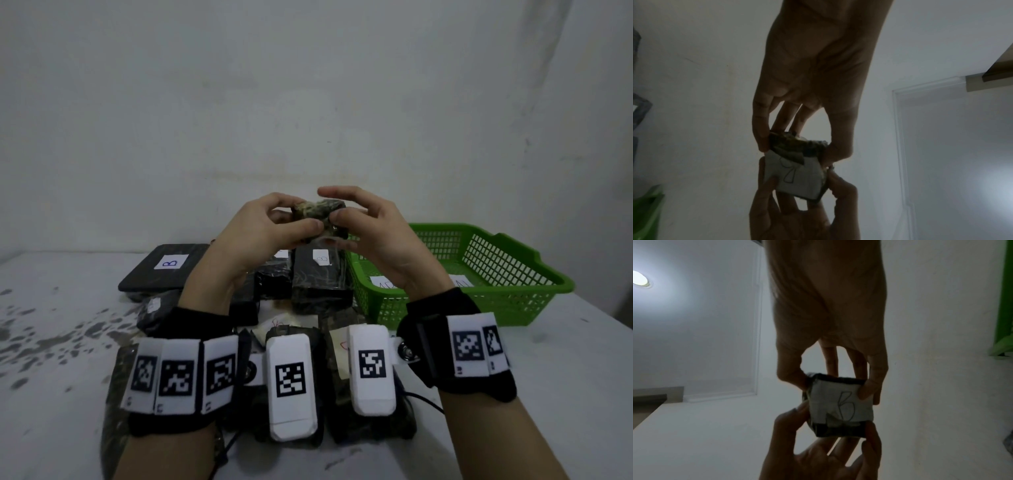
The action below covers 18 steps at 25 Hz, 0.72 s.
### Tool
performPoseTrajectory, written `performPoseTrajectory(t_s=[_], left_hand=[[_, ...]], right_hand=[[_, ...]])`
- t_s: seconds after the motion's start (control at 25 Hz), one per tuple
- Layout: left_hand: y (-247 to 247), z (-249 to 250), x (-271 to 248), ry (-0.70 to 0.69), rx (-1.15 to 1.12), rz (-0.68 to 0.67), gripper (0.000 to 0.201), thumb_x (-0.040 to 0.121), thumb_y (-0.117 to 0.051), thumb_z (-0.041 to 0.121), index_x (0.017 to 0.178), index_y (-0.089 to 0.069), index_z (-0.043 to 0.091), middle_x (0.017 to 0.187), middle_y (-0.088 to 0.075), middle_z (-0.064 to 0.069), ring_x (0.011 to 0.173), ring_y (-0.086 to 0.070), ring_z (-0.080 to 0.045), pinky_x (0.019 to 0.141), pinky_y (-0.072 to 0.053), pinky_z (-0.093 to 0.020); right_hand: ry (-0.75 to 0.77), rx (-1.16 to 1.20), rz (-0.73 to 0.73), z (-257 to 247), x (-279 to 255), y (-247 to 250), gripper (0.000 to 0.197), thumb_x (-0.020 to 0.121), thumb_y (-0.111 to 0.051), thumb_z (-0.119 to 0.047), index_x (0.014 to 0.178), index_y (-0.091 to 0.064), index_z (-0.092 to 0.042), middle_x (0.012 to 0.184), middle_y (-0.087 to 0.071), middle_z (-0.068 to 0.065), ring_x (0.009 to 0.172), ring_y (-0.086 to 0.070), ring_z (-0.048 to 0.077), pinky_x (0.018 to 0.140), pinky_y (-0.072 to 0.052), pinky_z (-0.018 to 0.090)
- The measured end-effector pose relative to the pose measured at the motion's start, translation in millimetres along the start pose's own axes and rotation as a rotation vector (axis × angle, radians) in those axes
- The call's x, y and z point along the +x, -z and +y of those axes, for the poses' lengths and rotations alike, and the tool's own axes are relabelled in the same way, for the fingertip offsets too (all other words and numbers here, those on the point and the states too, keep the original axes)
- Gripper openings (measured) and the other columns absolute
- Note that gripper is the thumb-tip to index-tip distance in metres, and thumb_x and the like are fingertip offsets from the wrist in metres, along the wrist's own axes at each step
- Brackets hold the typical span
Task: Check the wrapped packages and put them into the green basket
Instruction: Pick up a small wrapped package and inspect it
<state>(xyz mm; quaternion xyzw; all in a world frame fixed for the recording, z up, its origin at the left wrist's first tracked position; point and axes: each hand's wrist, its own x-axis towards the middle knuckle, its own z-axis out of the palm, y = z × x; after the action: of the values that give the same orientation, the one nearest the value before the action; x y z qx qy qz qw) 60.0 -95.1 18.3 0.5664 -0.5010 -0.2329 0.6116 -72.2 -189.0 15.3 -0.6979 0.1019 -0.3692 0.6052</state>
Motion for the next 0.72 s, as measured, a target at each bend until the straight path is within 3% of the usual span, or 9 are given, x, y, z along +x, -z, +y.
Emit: performPoseTrajectory(t_s=[0.12, 0.24, 0.32, 0.4, 0.48, 0.56, 0.64, 0.72], left_hand=[[4, -1, 0, 0.018, -0.011, -0.017, 0.021, 0.078, -0.066, 0.006, 0.094, -0.058, 0.018, 0.086, -0.068, -0.004, 0.069, -0.066, -0.008, 0.067, -0.055, -0.016], [8, -3, -2, 0.028, 0.012, -0.054, 0.026, 0.079, -0.064, 0.004, 0.1, -0.057, 0.018, 0.09, -0.068, -0.006, 0.081, -0.066, -0.018, 0.081, -0.054, -0.027], [10, -5, -1, 0.049, 0.019, -0.089, 0.037, 0.079, -0.066, 0.003, 0.109, -0.053, 0.019, 0.098, -0.068, -0.009, 0.092, -0.065, -0.024, 0.093, -0.05, -0.035], [11, -6, -3, 0.056, 0.014, -0.115, 0.053, 0.071, -0.071, 0.012, 0.116, -0.048, 0.027, 0.11, -0.065, -0.011, 0.101, -0.064, -0.024, 0.099, -0.046, -0.039], [11, -4, -5, 0.0, 0.031, -0.153, 0.052, 0.066, -0.073, 0.018, 0.112, -0.053, 0.033, 0.113, -0.065, -0.008, 0.103, -0.064, -0.019, 0.096, -0.047, -0.035], [11, -2, -7, -0.047, 0.002, -0.173, 0.04, 0.071, -0.073, 0.014, 0.106, -0.058, 0.028, 0.105, -0.067, -0.005, 0.093, -0.067, -0.011, 0.087, -0.051, -0.025], [10, 1, -8, -0.057, -0.097, -0.175, 0.025, 0.081, -0.055, 0.008, 0.103, -0.058, 0.02, 0.098, -0.066, -0.006, 0.082, -0.069, -0.008, 0.075, -0.053, -0.017], [12, 2, -8, -0.054, -0.169, -0.197, 0.024, 0.086, -0.046, 0.002, 0.103, -0.057, 0.016, 0.097, -0.064, -0.01, 0.08, -0.068, -0.008, 0.072, -0.053, -0.015]], right_hand=[[0.002, -0.063, 0.013, -1, 0, -4, 0.02, 0.087, -0.056, 0.001, 0.096, -0.064, -0.015, 0.089, -0.067, 0.007, 0.083, -0.065, 0.02, 0.087, -0.054, 0.042], [0.007, -0.132, -0.018, -3, -1, -3, 0.02, 0.085, -0.06, -0.001, 0.096, -0.064, -0.018, 0.093, -0.067, 0.007, 0.084, -0.064, 0.02, 0.084, -0.054, 0.037], [0.01, -0.228, -0.015, -2, -2, -3, 0.022, 0.081, -0.066, -0.006, 0.098, -0.064, -0.02, 0.098, -0.066, 0.007, 0.086, -0.064, 0.019, 0.079, -0.053, 0.032], [0.025, -0.276, 0.033, 0, -3, -4, 0.027, 0.076, -0.072, -0.013, 0.1, -0.063, -0.02, 0.104, -0.065, 0.008, 0.085, -0.065, 0.017, 0.079, -0.054, 0.028], [0.046, -0.294, 0.101, 1, -1, -4, 0.03, 0.073, -0.075, -0.018, 0.1, -0.062, -0.021, 0.107, -0.064, 0.01, 0.085, -0.066, 0.017, 0.081, -0.056, 0.03], [0.069, -0.315, 0.116, 2, 0, -3, 0.026, 0.078, -0.07, -0.02, 0.103, -0.061, -0.022, 0.105, -0.063, 0.01, 0.087, -0.064, 0.017, 0.082, -0.054, 0.028], [0.06, -0.261, 0.114, 3, 3, -1, 0.023, 0.086, -0.062, -0.016, 0.108, -0.06, -0.02, 0.104, -0.061, 0.012, 0.093, -0.061, 0.02, 0.085, -0.052, 0.031], [-0.004, -0.137, 0.098, 3, 4, 3, 0.018, 0.089, -0.058, -0.011, 0.106, -0.061, -0.014, 0.1, -0.062, 0.012, 0.091, -0.062, 0.019, 0.085, -0.052, 0.032]])
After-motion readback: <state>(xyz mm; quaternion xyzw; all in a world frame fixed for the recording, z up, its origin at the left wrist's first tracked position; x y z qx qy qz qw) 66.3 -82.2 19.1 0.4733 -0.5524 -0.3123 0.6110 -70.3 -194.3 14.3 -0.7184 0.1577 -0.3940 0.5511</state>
